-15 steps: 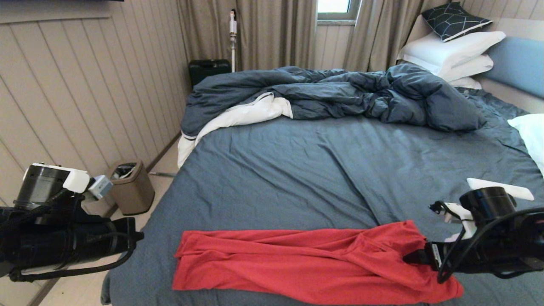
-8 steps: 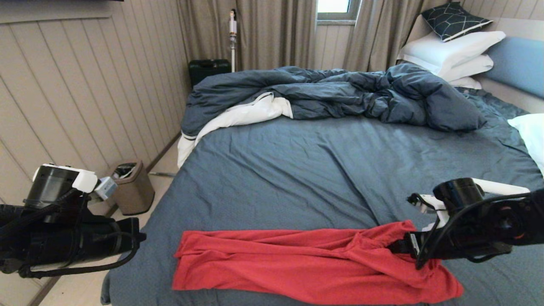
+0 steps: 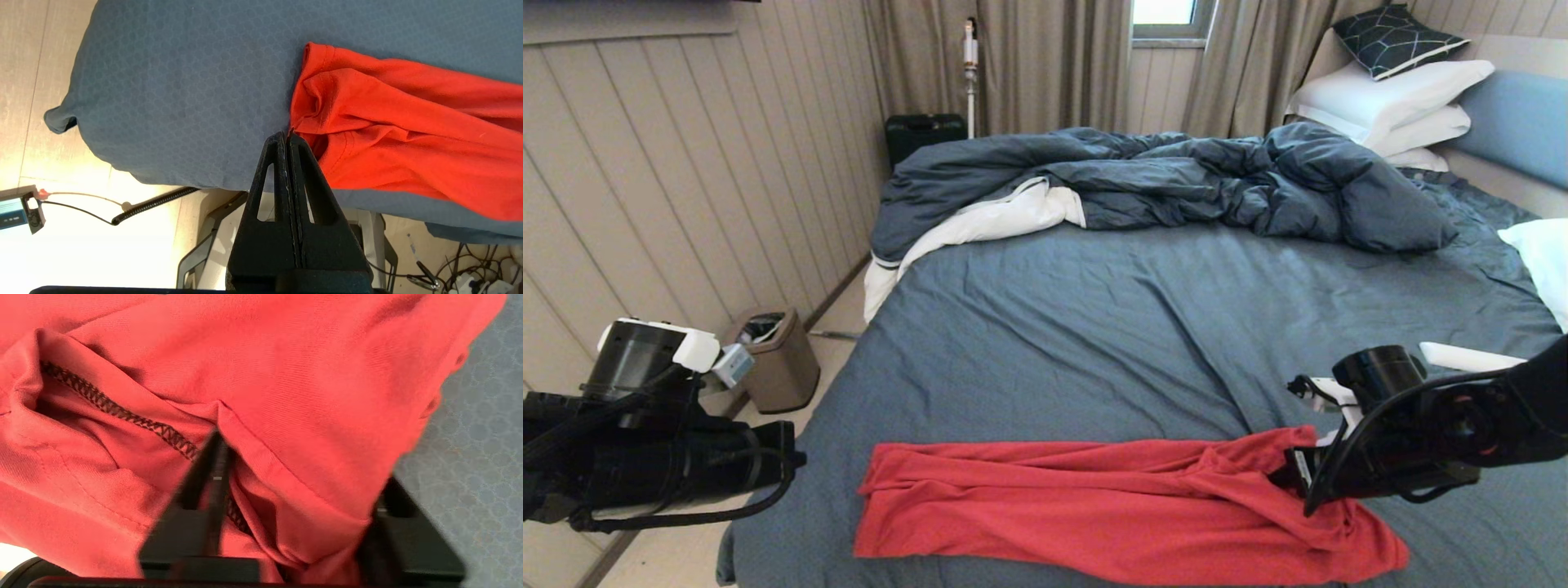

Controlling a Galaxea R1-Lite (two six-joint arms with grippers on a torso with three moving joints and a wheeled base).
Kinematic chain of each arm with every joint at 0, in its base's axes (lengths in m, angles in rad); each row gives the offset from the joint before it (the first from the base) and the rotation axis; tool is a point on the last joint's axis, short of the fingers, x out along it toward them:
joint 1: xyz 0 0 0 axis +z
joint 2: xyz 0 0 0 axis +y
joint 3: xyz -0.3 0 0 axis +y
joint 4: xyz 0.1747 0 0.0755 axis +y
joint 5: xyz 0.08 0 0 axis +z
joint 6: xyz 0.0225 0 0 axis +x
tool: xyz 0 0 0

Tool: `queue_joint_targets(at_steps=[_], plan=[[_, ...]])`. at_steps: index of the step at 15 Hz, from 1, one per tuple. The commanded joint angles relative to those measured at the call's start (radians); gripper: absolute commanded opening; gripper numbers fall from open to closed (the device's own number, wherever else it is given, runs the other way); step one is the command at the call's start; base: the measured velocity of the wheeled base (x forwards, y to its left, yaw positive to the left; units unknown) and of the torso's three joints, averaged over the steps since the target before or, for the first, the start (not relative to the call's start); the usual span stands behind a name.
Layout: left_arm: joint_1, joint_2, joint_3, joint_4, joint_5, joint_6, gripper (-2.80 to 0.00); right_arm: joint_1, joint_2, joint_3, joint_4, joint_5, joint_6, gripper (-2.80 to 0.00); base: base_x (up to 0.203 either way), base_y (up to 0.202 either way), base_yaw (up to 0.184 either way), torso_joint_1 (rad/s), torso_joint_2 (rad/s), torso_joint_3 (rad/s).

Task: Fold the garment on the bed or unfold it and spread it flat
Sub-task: Fold the red T-shirt

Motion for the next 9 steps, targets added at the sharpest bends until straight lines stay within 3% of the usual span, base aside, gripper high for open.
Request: queue_joint_targets(at_steps=[1,9], plan=[[0.0,0.005,0.002,0.0,0.0,-0.003,-2.8,-0.006,-0.016,-0.001,0.0,0.0,0.001,-2.8,0.0,0.0,0.0,0.0,0.0,0.0],[-0.005,0.002,0.008,0.0,-0.001,-0.004,-2.8,-0.192,-0.068,-0.102,0.064,-0.005,-0.017,-2.8,0.0,0.0,0.0,0.0,0.0,0.0]])
